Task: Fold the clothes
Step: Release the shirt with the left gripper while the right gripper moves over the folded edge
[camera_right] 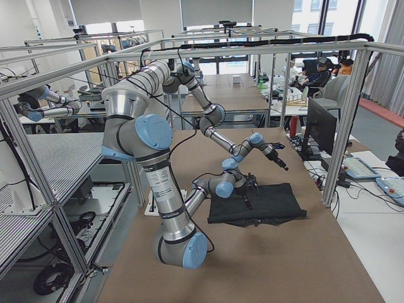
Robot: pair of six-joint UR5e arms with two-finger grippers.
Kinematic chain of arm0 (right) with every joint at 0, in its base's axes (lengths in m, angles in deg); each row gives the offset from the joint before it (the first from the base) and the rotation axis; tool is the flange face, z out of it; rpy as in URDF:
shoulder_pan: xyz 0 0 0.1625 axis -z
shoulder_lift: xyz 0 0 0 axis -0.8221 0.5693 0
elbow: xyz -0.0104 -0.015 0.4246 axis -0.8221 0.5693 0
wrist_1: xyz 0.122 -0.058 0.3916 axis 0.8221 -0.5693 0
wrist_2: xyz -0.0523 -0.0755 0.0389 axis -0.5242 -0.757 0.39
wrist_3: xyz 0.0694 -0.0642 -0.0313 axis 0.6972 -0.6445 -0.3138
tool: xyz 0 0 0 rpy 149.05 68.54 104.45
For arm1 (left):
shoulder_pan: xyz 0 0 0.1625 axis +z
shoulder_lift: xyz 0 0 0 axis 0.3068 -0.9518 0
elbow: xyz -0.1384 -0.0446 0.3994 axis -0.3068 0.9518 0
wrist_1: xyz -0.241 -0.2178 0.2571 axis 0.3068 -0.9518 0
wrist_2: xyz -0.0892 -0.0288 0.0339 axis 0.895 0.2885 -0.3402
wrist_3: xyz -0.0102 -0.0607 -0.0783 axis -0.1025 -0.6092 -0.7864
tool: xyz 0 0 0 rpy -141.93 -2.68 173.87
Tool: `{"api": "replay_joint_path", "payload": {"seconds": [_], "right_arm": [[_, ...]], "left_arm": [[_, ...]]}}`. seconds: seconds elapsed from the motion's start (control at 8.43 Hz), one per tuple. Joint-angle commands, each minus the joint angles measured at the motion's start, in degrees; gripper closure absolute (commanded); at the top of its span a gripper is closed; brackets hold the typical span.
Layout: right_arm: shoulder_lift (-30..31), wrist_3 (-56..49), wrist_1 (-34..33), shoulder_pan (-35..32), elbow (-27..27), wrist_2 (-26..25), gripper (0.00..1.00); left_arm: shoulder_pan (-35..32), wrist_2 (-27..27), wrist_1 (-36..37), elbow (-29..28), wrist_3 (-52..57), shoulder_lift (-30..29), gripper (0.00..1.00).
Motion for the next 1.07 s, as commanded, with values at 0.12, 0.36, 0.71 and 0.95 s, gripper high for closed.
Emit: {"api": "replay_joint_path", "payload": {"seconds": [0.12,0.36,0.71,0.95], "right_arm": [[-10.7,-0.2,-0.2,0.2,13.8,-3.5,0.06],[-15.4,-0.3,-0.2,0.4,21.6,-6.0,0.07],[-14.3,-3.8,-0.3,0.5,22.1,-6.5,0.08],[-12.4,-4.4,-0.2,0.5,21.8,-6.5,0.11]], "left_arm": [[-0.1,-0.1,-0.7,0.0,0.0,0.5,0.06],[-0.1,-0.1,-0.7,-0.1,0.0,0.5,0.06],[0.0,-0.1,-0.6,-0.3,-0.1,0.5,0.06],[0.0,-0.1,-0.6,-0.4,-0.2,0.3,0.06]]}}
